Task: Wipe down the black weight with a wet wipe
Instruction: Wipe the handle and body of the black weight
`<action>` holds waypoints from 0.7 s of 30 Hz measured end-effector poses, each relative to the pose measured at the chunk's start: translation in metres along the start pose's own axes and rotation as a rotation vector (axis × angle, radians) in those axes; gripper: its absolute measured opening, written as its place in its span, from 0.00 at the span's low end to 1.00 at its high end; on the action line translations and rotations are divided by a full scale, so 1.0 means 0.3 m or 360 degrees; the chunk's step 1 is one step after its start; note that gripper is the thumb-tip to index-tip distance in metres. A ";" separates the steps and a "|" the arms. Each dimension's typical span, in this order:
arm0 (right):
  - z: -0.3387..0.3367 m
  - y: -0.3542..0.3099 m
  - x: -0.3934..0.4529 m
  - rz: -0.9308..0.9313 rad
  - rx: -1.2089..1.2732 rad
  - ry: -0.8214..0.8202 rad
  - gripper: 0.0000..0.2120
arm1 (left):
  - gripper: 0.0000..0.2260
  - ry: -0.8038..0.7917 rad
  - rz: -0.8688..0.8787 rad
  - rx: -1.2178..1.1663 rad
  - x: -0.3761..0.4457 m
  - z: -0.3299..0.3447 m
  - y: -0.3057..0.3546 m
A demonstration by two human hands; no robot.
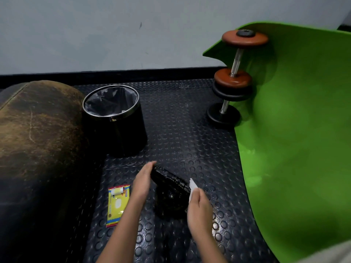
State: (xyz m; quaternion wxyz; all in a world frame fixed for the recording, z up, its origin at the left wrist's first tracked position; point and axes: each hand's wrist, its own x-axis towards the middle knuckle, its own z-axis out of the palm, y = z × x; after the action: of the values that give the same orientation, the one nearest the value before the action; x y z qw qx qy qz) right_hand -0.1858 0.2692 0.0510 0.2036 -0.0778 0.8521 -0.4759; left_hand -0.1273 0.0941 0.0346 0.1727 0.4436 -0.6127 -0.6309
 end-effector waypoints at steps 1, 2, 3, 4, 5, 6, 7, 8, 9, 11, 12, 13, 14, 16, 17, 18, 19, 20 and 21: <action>0.014 -0.004 -0.002 -0.0010 0.0027 0.0002 0.19 | 0.17 0.0008 0.0033 0.0072 -0.010 0.008 0.014; 0.025 -0.015 0.000 -0.0048 0.0022 -0.0005 0.19 | 0.15 0.0025 0.0046 0.0128 -0.017 0.013 0.021; 0.033 -0.028 0.006 -0.0111 -0.0009 -0.0018 0.19 | 0.13 0.0036 0.0065 0.0180 -0.028 0.018 0.029; 0.039 -0.045 0.015 -0.0195 -0.0057 -0.0036 0.19 | 0.12 0.0049 0.0072 0.0203 -0.039 0.020 0.034; 0.043 -0.060 0.026 -0.0296 -0.0125 -0.0061 0.19 | 0.12 0.0064 0.0097 0.0238 -0.049 0.019 0.039; 0.045 -0.072 0.038 -0.0398 -0.0209 -0.0093 0.19 | 0.12 0.0091 0.0118 0.0270 -0.057 0.015 0.038; 0.045 -0.078 0.049 -0.0485 -0.0294 -0.0125 0.19 | 0.13 0.0115 0.0127 0.0302 -0.061 0.010 0.033; 0.043 -0.078 0.061 -0.0551 -0.0359 -0.0157 0.20 | 0.13 0.0133 0.0136 0.0332 -0.064 0.005 0.027; 0.038 -0.073 0.074 -0.0593 -0.0402 -0.0187 0.20 | 0.13 0.0146 0.0154 0.0369 -0.067 -0.001 0.022; 0.020 -0.062 0.102 -0.0633 -0.0474 -0.0242 0.19 | 0.13 0.0156 0.0188 0.0461 -0.076 -0.010 0.006; 0.010 -0.062 0.119 -0.0634 -0.0519 -0.0273 0.18 | 0.12 0.0158 0.0187 0.0504 -0.080 -0.016 -0.006; 0.004 -0.066 0.137 -0.0626 -0.0553 -0.0299 0.18 | 0.12 0.0156 0.0177 0.0536 -0.083 -0.023 -0.015; 0.001 -0.074 0.156 -0.0611 -0.0569 -0.0319 0.18 | 0.11 0.0155 0.0164 0.0570 -0.088 -0.029 -0.024; 0.000 -0.092 0.187 -0.0578 -0.0564 -0.0353 0.19 | 0.11 0.0155 0.0175 0.0687 -0.110 -0.033 -0.040; 0.001 -0.100 0.195 -0.0562 -0.0541 -0.0371 0.19 | 0.11 0.0147 0.0199 0.0769 -0.125 -0.029 -0.046; 0.003 -0.104 0.198 -0.0554 -0.0511 -0.0382 0.19 | 0.11 0.0144 0.0230 0.0850 -0.144 -0.021 -0.047; 0.005 -0.103 0.195 -0.0571 -0.0488 -0.0373 0.19 | 0.12 0.0149 0.0263 0.0895 -0.159 -0.013 -0.048; 0.006 -0.100 0.185 -0.0624 -0.0481 -0.0344 0.20 | 0.13 0.0155 0.0284 0.0889 -0.173 -0.006 -0.048; 0.009 -0.095 0.168 -0.0709 -0.0492 -0.0311 0.20 | 0.14 0.0169 0.0292 0.0848 -0.180 -0.001 -0.048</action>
State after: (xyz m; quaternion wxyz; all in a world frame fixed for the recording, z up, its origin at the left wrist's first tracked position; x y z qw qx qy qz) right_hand -0.2320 0.2353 0.0600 0.1609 -0.3384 0.8528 -0.3637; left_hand -0.0928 0.1379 0.0402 0.1383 0.4486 -0.7844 -0.4053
